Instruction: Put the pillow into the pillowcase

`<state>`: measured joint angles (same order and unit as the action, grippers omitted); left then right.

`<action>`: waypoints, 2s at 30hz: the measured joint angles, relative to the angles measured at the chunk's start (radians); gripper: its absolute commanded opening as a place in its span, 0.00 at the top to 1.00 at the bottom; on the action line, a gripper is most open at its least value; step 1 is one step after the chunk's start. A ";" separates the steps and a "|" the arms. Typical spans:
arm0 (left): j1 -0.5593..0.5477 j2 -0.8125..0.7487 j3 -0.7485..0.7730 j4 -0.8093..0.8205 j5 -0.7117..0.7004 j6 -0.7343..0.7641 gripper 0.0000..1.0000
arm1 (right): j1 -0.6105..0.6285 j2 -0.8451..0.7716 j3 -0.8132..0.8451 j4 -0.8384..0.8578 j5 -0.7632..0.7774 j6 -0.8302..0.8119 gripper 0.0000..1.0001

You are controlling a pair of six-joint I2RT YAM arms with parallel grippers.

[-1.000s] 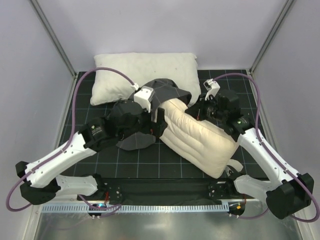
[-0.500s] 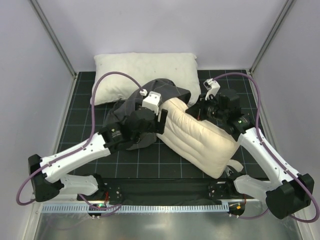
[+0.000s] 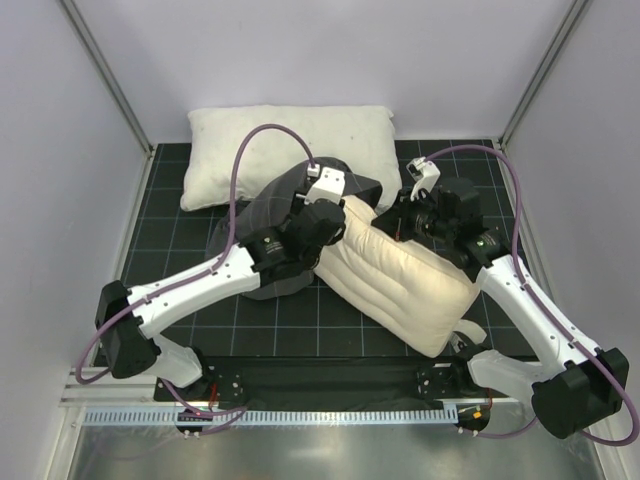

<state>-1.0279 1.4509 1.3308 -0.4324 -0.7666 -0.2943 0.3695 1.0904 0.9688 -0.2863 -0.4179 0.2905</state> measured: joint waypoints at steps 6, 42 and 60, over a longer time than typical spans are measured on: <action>0.051 0.033 0.026 -0.006 -0.006 0.013 0.98 | 0.000 0.000 0.000 0.000 0.000 0.000 0.96; -0.031 -0.012 0.042 -0.076 0.687 -0.166 1.00 | 0.000 -0.111 0.011 -0.123 -0.084 -0.087 0.00; -0.031 -0.041 0.019 -0.083 0.623 -0.180 1.00 | 0.222 -0.200 -0.006 -0.420 0.113 -0.185 0.56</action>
<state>-1.0592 1.4097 1.3499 -0.5156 -0.1436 -0.4747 0.5919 0.8906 0.9630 -0.7067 -0.3046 0.1051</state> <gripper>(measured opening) 0.011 0.709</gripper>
